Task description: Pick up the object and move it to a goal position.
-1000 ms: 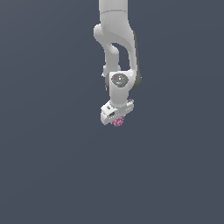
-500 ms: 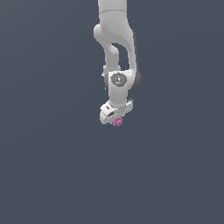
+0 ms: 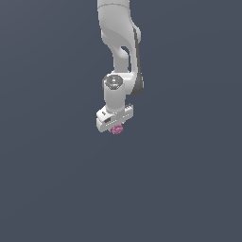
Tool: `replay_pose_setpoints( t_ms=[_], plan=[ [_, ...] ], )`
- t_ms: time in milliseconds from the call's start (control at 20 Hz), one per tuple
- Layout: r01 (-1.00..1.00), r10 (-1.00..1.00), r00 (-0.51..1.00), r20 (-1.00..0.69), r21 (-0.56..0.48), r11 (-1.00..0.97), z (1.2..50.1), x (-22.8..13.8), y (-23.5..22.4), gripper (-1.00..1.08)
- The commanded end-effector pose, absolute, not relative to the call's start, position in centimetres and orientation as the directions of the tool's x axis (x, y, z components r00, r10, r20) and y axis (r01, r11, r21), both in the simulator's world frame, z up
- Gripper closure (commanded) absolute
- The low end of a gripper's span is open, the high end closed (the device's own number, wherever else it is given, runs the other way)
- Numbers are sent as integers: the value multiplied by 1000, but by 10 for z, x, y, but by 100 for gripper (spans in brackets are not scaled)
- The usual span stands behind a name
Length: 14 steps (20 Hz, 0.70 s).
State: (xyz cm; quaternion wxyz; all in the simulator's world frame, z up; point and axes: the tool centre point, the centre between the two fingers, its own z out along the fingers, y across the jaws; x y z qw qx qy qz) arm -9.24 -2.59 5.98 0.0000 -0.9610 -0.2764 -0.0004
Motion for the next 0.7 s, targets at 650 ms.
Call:
replay_pose_setpoints(
  t_ms=[650],
  plan=[
    [531, 531, 848, 1, 0, -848, 81, -96, -101, 108]
  ],
)
